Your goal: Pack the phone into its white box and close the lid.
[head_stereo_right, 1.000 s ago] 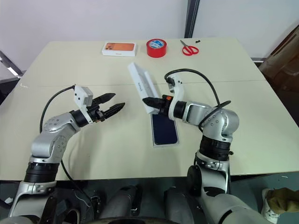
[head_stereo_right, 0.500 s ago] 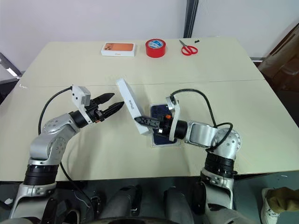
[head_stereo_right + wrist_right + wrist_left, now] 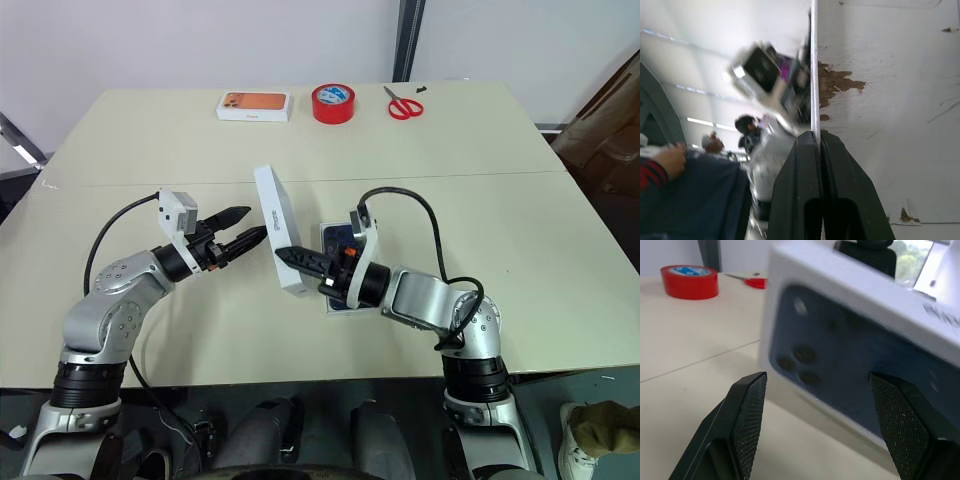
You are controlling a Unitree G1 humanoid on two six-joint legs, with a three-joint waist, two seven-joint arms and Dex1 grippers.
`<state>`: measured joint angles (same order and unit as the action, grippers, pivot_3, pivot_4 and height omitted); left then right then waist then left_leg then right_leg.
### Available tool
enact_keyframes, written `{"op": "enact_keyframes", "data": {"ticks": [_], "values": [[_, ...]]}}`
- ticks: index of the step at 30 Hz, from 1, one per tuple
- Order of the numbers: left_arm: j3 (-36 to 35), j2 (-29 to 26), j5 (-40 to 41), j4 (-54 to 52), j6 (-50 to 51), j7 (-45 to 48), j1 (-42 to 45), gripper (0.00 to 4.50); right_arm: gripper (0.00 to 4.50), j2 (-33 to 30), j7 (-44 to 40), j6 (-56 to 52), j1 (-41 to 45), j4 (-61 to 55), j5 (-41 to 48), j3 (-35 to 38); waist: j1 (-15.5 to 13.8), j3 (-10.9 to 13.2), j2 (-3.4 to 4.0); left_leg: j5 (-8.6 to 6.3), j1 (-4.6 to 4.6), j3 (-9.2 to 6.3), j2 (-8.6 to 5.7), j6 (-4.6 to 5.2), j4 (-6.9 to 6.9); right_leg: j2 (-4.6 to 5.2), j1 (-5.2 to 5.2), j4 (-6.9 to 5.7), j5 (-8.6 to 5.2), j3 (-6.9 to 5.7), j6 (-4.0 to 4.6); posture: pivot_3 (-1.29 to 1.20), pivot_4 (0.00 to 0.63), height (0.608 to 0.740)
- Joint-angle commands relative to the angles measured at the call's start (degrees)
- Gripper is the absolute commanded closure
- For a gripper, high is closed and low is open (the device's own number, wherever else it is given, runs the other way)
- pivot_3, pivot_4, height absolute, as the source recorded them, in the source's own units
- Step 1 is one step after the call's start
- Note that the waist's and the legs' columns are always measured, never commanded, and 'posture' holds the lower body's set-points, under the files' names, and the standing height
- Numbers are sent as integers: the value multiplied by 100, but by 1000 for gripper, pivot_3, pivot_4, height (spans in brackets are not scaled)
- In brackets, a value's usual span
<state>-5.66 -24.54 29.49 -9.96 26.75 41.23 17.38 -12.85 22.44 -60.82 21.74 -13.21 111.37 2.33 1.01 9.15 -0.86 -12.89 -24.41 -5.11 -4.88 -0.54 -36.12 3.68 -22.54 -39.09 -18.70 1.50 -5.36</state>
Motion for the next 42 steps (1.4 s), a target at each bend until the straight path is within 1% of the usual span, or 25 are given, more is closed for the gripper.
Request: {"op": "enact_keyframes", "data": {"ticks": [1, 7, 9, 10, 13, 15, 18, 21, 24, 25, 26, 29, 30, 34, 37, 40, 41, 42], "values": [[-11, -14, 113, -268, 8, 17, -34, 1063, 4476, -66, 22, -3, -294, -238, 163, -183, -7, 0, 0, 0, 0, 0, 0, 1, -1, 0, 2, 2, 0, 0, 0, 0, 150, 734], [8, -31, 141, -315, 76, 52, -131, 1063, 4476, -248, -2, 20, -601, -327, 163, -376, -2, 0, 0, -1, 0, 1, 2, 2, -1, 0, 1, 2, 0, 1, 0, 0, 150, 734], [74, -46, 142, -334, 124, 116, -203, 1611, 4500, -311, -1, 50, -601, -259, 163, -356, -2, 0, 0, -1, 1, 1, 2, 2, 0, -1, 2, 3, 0, 1, 1, 0, 150, 734], [106, -36, 150, -349, 155, 139, -244, 1976, 4500, -346, 20, 62, -611, -200, 163, -333, 0, 0, 0, -1, 1, 2, 2, 2, 0, -1, 1, 3, 0, 2, 1, 0, 150, 734], [244, 32, 180, -397, 230, 193, -354, 3362, 4500, -445, 18, 70, -633, -93, 163, -308, -7, 0, 0, -1, 0, 3, 2, 2, 0, 0, 2, 4, 0, 2, 1, 0, 150, 734], [396, 72, 85, -389, 189, 175, -384, 4425, 4500, -507, 36, 90, -617, -54, 163, -311, -16, 0, 0, -2, 1, 3, 2, 2, -1, 0, 4, 5, 0, 2, 1, 0, 150, 734], [631, 228, -74, -383, 123, 35, -297, 4474, 4500, -854, 158, 193, -491, -85, 163, -408, -29, 0, 0, -2, 1, 3, 2, 3, -3, 1, 8, 7, 0, 2, 1, 0, 150, 734], [763, 418, -131, -332, 141, -92, -162, 4474, 4500, -850, 158, 318, -520, -32, 163, -450, -28, -1, -1, -3, 2, 2, 2, 5, -4, 1, 10, 8, 0, 0, 0, 0, 150, 734], [936, 621, -227, -224, 126, -157, -46, 4500, 3639, -817, 113, 397, -567, 29, 163, -389, -33, -1, -1, -3, 2, 3, 3, 5, -3, 0, 10, 8, 0, 0, 0, 0, 150, 734], [981, 684, -252, -184, 134, -172, -5, 4500, 3221, -907, 105, 453, -525, 10, 163, -350, -25, -1, -1, -3, 1, 3, 2, 5, -6, 0, 12, 8, 0, -1, 0, 0, 150, 734], [1014, 735, -279, -154, 127, -179, 26, 4500, 2704, -1009, 105, 515, -469, -6, 155, -304, -22, -1, 0, -4, 2, 7, 2, 7, -6, 1, 12, 9, 0, 2, 0, 0, 150, 734], [1081, 870, -295, -101, 141, -180, 90, 4500, 1192, -1487, -239, 418, -255, -35, -278, -156, -30, 0, 0, -4, 1, 8, 2, 7, -6, 0, 11, 8, 0, 1, 0, 0, 150, 734], [1143, 930, -320, -54, 115, -169, 116, 4500, 765, -1743, -527, 344, -219, -6, -577, -67, -26, 0, 0, -4, 1, 8, 2, 8, -7, 0, 12, 8, 0, 1, 0, 0, 150, 734], [1366, 1199, -444, 205, 15, -199, 296, 4500, 765, -2675, -1715, 167, -155, 237, -1614, 270, -49, 1, -2, -6, 1, 9, 1, 12, -10, -1, 17, 11, -1, -2, -1, 0, 150, 734], [1502, 1438, -479, 422, -13, -193, 450, 4500, 765, -3054, -2269, 361, -4, 562, -2374, 516, -45, 1, -2, -8, 1, 11, 2, 14, -13, -1, 21, 12, -1, -3, -1, 0, 150, 734], [1600, 1536, -549, 551, -43, -129, 528, 4500, 765, -3444, -2956, 999, 125, 533, -4163, 129, -37, 0, 0, -8, 1, 14, 2, 14, -14, -2, 19, 11, -1, -2, -1, 0, 150, 734], [1611, 1518, -561, 561, -30, -105, 544, 4500, 765, -3452, -3120, 1129, 134, 500, -4518, 43, -26, 0, -1, -8, 1, 14, 2, 14, -12, -3, 18, 11, -1, -2, -2, 0, 150, 734], [1594, 1455, -567, 572, -11, -64, 564, 4500, 765, -3394, -3276, 1165, 109, 461, -4676, 2, -15, 0, -1, -8, 1, 15, 6, 14, -12, -6, 16, 11, -1, -1, -2, 0, 150, 734]]}}
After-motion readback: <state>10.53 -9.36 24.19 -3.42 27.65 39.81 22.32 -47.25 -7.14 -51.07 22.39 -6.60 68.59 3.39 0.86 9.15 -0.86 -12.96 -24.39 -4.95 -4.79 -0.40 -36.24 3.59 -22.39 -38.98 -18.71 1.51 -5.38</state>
